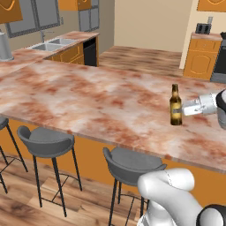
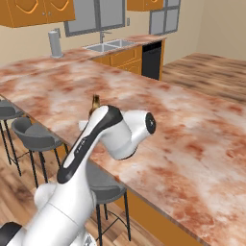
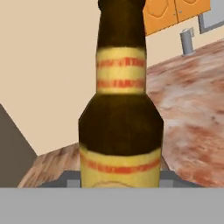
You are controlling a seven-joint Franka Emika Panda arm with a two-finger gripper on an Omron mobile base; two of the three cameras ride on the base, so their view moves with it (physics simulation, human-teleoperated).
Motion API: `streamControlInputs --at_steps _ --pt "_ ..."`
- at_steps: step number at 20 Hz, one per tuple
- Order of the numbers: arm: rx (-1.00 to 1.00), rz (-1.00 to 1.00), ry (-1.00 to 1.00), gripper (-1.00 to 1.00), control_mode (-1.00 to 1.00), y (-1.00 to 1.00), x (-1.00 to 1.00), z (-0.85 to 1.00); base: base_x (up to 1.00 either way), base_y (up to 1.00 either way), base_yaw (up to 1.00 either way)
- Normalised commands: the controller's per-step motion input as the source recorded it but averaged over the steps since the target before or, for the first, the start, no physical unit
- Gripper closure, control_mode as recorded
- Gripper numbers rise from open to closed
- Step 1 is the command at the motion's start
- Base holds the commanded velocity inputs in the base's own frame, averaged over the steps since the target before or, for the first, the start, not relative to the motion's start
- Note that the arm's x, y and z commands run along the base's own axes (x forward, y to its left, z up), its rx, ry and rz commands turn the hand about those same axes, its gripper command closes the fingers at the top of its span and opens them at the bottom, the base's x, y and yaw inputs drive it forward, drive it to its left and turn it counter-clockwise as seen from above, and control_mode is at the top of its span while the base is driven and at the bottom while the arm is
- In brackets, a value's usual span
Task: Get the candle and the beer from the cabinet and move them to the dining counter.
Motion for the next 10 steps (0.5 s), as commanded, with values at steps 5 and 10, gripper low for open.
streamControlInputs --at_steps 5,10 --pt "0.00 0.03 -0.25 1.00 -1.00 -0.08 0.31 -0.49 0.00 0.00 0.00" --pt "-0.05 0.13 -0.19 1.00 -1.00 -0.13 0.46 -0.43 0.00 0.00 0.00"
